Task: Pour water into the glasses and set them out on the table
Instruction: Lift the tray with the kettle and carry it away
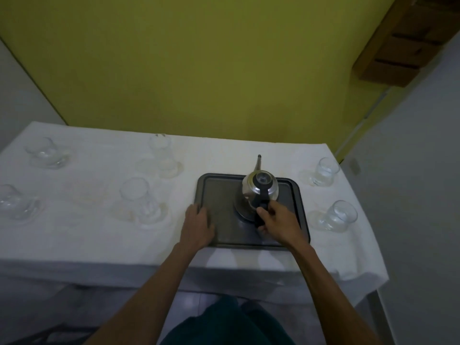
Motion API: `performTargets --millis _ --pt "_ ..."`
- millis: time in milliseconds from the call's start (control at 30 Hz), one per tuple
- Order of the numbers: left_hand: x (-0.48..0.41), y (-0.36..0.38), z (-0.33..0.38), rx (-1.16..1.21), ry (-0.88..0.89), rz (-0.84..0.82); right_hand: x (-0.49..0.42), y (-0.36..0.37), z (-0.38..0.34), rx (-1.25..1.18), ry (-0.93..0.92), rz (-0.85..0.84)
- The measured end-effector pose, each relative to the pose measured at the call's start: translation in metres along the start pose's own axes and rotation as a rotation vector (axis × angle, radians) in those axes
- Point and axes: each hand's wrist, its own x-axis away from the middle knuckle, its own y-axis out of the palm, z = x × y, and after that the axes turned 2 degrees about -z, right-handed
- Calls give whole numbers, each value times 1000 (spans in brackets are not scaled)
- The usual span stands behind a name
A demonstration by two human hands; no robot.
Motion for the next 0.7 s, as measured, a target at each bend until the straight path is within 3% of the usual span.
performTargets --millis 200,333,467,700 --pt "-4 -1 13 102 -86 1 -4 -19 6 110 -38 -133" --pt "-11 -6 18 154 -152 3 -34 -45 44 156 86 -38" --pt "-19 -8 25 219 -240 4 -51 -42 78 342 301 -54" --pt "-22 -4 35 372 -457 61 -48 -9 77 131 362 99"
